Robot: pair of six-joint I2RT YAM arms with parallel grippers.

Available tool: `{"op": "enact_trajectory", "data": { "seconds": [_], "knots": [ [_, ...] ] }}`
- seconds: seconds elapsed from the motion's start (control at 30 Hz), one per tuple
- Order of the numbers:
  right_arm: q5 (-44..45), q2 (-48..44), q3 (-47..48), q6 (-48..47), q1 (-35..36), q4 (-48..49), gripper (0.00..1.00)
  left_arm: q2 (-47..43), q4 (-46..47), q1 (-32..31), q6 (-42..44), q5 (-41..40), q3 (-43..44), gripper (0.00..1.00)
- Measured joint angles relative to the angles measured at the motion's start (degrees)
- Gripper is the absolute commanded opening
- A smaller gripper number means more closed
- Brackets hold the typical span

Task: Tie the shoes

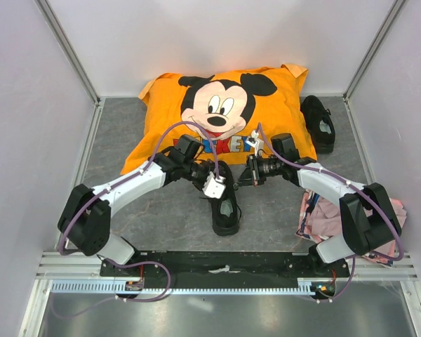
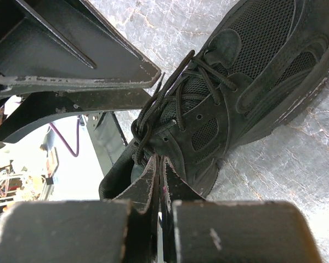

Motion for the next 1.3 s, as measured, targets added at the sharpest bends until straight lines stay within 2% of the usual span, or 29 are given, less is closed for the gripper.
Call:
{"op": "enact_trajectory", "data": {
  "seconds": [0.33,0.53,0.63,0.67,0.87,1.3],
  "knots": [
    [-0.02,0.0,0.09,-0.17,0.0,-0.35,0.0,5.4,-9.38,-0.74,8.9,0.13,7.52,0.56],
    [-0.04,0.0,0.42,-0.17,0.0,-0.35,0.0,8.22,-16.92,-1.27,14.78,-0.02,11.63,0.44],
    [-0.04,0.0,0.44,-0.17,0.0,-0.35,0.0,9.18,-20.2,-1.51,16.96,-0.28,13.18,0.31],
    [-0.04,-0.02,0.46,-0.17,0.0,-0.35,0.0,9.49,-21.27,-1.66,17.57,-0.42,13.62,0.23],
    [0.02,-0.13,0.66,-0.24,0.0,-0.5,0.0,10.05,-25.18,-2.1,19.41,-1.36,14.49,0.02],
    [2.54,-2.49,0.63,-2.34,-1.49,-2.03,0.0,3.45,-24.85,-2.45,15.47,-3.43,8.5,0.02]
  ]
}}
